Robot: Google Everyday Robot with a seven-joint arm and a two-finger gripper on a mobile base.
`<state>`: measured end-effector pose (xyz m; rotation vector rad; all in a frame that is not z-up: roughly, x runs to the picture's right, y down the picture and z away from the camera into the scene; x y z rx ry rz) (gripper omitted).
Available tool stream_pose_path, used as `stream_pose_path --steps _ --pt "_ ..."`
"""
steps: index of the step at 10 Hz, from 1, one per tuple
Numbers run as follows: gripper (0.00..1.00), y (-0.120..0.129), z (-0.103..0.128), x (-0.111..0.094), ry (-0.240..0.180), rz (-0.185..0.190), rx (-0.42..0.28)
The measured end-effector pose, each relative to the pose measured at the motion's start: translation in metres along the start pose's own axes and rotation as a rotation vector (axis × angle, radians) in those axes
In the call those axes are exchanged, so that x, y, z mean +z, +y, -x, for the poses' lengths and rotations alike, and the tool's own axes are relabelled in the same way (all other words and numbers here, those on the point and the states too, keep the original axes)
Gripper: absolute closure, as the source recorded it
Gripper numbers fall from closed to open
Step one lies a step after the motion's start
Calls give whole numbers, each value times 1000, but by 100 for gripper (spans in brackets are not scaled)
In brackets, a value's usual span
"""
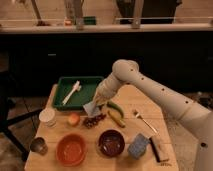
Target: Place towel in purple bowl
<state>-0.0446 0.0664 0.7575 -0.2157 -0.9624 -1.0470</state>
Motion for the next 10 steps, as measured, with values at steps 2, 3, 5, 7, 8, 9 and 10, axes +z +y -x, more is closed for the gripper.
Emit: stream_pose_path --steps 2,3,5,7,8,9,10 --pt "100 3 1 0 -12 13 -5" --pt "100 6 4 3 -39 31 -13" --pt "100 16 20 8 -96 82 -28" --pt "100 24 37 9 -124 120 -36" --pt "100 31 51 6 -132 139 -31" --pt "100 37 60 4 -137 148 -27" --pt "100 45 73 2 -143 157 -18"
